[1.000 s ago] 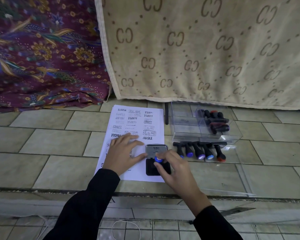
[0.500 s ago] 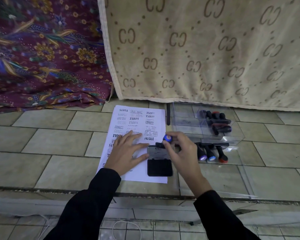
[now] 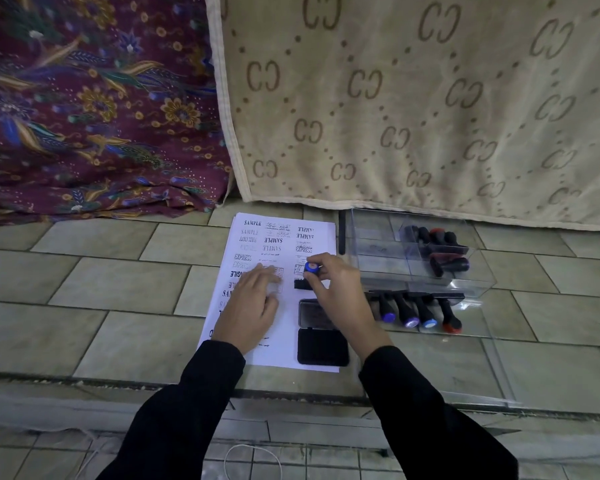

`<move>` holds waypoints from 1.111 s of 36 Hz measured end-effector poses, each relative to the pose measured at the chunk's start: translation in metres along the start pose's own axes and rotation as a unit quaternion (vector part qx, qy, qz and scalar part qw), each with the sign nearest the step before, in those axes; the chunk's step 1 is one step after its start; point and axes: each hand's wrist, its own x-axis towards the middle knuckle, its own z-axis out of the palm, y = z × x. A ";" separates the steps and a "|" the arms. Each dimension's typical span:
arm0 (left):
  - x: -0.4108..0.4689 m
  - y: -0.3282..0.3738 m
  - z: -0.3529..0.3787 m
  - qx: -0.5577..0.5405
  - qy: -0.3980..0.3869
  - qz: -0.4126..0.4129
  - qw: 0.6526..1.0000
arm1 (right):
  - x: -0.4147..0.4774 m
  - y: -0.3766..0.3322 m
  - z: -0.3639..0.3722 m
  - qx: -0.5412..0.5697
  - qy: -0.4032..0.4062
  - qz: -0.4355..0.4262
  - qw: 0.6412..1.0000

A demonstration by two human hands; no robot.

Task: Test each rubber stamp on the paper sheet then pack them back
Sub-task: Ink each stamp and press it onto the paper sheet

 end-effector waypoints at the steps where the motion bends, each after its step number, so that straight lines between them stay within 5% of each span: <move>1: 0.000 0.000 0.000 0.003 -0.002 -0.007 1.000 | 0.000 0.000 0.001 -0.001 -0.005 0.000 1.000; 30: 0.001 0.002 0.003 0.048 0.006 -0.006 0.999 | -0.008 -0.006 0.012 -0.063 -0.015 -0.059 0.996; 36: 0.002 0.003 0.002 0.042 0.008 -0.006 0.999 | 0.001 -0.004 0.011 -0.024 -0.014 0.000 1.000; 40: 0.000 0.002 0.001 0.030 0.010 -0.010 0.999 | 0.014 -0.004 -0.011 0.109 0.126 0.105 0.981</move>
